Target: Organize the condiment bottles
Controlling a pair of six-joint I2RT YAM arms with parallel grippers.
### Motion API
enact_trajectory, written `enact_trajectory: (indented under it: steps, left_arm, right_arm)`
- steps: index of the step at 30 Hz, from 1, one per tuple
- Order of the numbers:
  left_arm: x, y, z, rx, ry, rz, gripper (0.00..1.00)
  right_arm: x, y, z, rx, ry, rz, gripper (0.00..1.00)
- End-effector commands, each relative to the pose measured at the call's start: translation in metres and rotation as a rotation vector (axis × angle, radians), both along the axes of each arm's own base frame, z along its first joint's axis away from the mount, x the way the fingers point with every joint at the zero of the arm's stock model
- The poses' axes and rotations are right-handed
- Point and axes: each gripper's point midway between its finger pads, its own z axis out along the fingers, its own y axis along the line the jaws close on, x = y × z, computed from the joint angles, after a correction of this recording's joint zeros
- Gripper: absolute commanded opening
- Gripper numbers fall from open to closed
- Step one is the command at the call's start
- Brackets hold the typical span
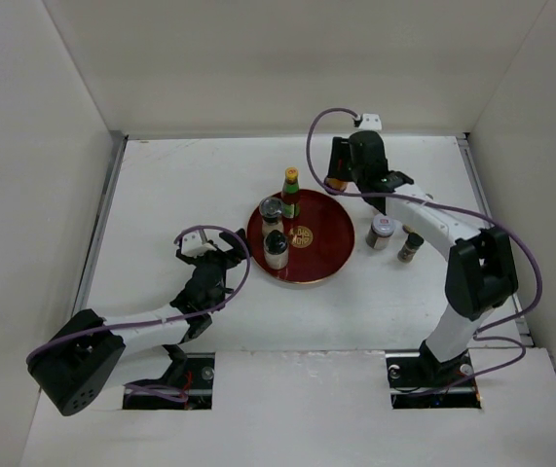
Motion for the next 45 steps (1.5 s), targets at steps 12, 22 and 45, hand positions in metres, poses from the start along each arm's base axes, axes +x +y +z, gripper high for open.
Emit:
enact_trajectory:
  steps: [12, 22, 45]
  left_arm:
    - [0.004, -0.006, 0.015, -0.065, -0.046, -0.014, 1.00]
    - [0.004, -0.008, 0.016, -0.072, -0.047, -0.025, 1.00]
    - [0.006, -0.011, 0.012, -0.066, -0.030, -0.032, 1.00]
  right_arm:
    - [-0.001, 0.086, 0.020, 0.102, -0.137, 0.123, 0.67]
    - [-0.006, 0.078, 0.001, 0.044, -0.091, 0.090, 0.76]
    - [-0.040, -0.110, 0.039, -0.017, -0.168, -0.304, 1.00]
